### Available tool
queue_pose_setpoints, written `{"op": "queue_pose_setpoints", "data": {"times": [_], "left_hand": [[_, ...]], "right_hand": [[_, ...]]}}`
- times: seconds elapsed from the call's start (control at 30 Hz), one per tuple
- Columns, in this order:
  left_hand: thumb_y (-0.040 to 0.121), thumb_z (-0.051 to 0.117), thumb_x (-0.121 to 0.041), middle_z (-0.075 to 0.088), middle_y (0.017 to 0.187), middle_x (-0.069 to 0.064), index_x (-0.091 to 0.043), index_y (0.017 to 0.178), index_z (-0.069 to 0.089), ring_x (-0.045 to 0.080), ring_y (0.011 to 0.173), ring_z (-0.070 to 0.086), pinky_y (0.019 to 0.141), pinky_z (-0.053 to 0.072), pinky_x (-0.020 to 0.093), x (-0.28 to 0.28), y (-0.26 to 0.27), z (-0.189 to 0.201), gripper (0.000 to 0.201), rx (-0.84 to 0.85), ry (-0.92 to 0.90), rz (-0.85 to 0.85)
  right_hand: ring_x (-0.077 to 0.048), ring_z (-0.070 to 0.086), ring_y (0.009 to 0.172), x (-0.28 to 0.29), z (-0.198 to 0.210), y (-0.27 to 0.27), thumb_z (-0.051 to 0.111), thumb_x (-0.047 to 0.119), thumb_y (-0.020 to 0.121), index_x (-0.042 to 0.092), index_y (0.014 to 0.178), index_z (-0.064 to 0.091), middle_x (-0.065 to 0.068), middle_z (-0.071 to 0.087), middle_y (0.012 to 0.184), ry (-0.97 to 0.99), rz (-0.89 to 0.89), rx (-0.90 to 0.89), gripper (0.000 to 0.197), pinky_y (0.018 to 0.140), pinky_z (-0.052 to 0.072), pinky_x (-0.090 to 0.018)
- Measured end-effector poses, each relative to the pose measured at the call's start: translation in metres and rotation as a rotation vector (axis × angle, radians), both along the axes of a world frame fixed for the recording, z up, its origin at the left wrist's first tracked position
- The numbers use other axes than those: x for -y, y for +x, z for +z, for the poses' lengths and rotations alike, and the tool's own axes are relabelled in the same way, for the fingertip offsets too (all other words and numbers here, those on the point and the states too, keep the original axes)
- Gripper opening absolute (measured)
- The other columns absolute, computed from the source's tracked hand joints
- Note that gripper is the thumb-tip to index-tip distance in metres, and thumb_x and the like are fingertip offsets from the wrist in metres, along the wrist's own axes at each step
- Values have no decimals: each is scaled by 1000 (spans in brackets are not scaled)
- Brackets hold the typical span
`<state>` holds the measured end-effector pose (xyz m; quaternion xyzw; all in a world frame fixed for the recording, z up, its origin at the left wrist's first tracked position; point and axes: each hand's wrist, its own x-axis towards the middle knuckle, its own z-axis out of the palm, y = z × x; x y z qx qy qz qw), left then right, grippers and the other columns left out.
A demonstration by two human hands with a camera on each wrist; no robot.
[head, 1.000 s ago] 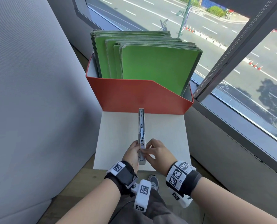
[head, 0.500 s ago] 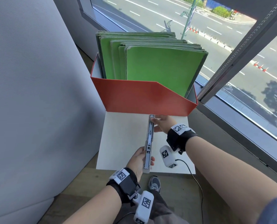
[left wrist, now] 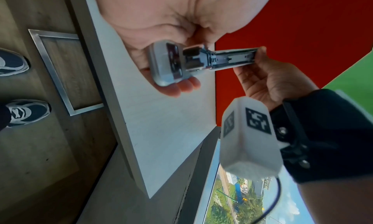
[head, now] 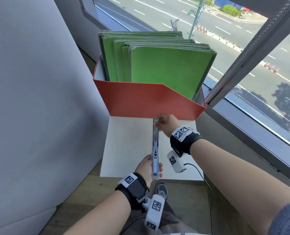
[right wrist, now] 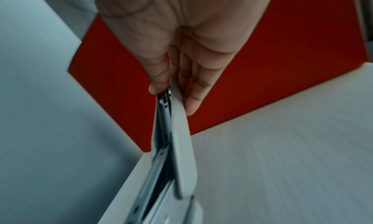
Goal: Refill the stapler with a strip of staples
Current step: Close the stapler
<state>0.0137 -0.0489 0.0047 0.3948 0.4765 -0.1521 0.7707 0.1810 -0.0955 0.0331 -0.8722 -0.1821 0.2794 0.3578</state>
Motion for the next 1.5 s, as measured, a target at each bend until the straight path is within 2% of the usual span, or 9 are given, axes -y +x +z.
{"op": "queue_pose_setpoints", "data": {"times": [0.27,0.43,0.63,0.73,0.83,0.93,1.1,1.27,1.5], "left_hand": [[97,31,-15,59,62,12,-15,88,51,20,43,56,46,48,27,-8,17,1,22,-57,-28,62],[93,33,-49,59,71,10,-13,91,58,21,62,56,58,48,34,-9,22,-3,44,0,-98,107],[85,43,-60,62,86,2,-18,97,63,17,77,59,70,50,30,-12,25,0,49,81,-146,140],[79,55,-59,60,66,-1,-18,84,65,13,66,57,58,47,24,-15,25,2,42,113,-151,67],[79,64,-43,61,70,0,-15,98,62,13,64,58,53,47,23,-14,23,-2,34,131,-88,23],[81,64,-34,65,81,8,-10,103,58,20,66,63,54,52,28,-11,22,-4,34,167,-30,31],[84,63,-21,70,86,10,-8,101,60,24,78,69,58,56,32,-9,20,-6,22,233,-2,13],[84,63,-18,70,83,7,-7,106,58,24,77,70,62,53,35,-11,16,-10,25,234,27,-5],[84,63,-26,67,82,7,-11,109,62,23,74,64,64,54,35,-11,17,-9,29,217,90,-41]], "right_hand": [[-15,69,88,27,28,-37,67,20,85,15,107,62,-3,73,98,178,113,130,23,83,57,-29],[-14,68,95,52,20,-63,67,22,84,19,106,66,1,72,109,221,221,178,22,87,57,-33],[-19,63,104,64,7,-88,72,10,78,11,96,70,-6,70,111,265,315,313,18,91,51,-33],[-18,61,104,68,1,-96,72,15,78,13,95,71,-4,68,113,262,314,305,18,91,49,-29],[-10,61,96,73,-1,-100,69,30,82,18,103,66,0,60,111,261,122,154,25,85,53,-22],[-16,66,86,74,-5,-101,67,36,83,17,110,56,0,60,101,168,-106,-170,35,78,59,-34],[-20,64,72,70,-15,-105,68,10,84,4,118,54,-16,58,98,372,-299,-625,38,76,60,-42],[-21,65,73,69,-18,-107,71,4,80,6,115,59,-13,58,96,376,-300,-605,38,64,60,-28],[-20,64,67,66,-19,-104,68,7,80,22,114,62,-9,59,96,370,-267,-630,37,73,59,-36]]}}
